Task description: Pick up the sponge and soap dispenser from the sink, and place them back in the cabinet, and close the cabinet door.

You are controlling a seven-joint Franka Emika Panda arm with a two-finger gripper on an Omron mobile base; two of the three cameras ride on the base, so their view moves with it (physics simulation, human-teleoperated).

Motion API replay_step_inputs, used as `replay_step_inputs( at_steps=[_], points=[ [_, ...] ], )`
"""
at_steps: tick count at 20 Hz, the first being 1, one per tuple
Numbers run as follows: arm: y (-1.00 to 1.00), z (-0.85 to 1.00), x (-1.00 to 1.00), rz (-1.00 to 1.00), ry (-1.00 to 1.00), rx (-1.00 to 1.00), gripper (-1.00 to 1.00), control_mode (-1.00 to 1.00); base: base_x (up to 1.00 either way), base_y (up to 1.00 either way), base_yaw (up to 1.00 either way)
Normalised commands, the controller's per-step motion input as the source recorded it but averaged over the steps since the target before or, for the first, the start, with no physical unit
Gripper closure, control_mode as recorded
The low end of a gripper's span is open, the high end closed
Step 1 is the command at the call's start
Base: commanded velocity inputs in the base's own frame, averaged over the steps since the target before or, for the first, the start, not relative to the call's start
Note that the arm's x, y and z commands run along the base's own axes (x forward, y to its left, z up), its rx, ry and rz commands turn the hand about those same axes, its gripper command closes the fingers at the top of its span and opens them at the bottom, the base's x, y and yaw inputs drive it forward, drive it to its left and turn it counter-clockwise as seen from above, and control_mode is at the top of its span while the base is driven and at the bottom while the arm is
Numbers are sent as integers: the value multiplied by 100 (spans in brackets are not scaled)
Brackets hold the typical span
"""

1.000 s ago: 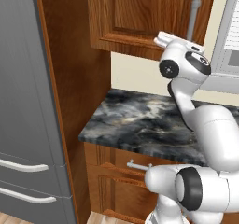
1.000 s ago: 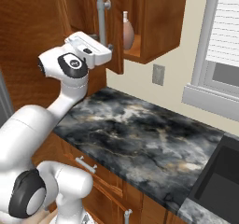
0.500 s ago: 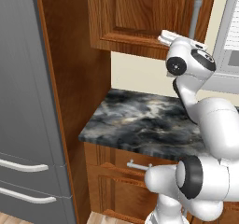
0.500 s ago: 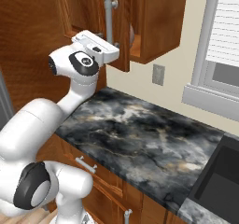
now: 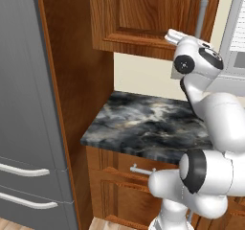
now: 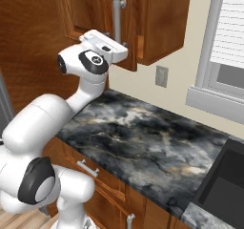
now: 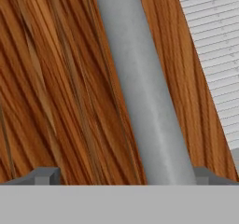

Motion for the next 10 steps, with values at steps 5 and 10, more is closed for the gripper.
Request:
replay_step_inputs(
  at_steps=[5,10],
  points=[
    [-33,-3,14,3,0,0,-100,-100,0,0,0],
    [-33,-4,17,4,0,0,-100,-100,0,0,0]
  ],
)
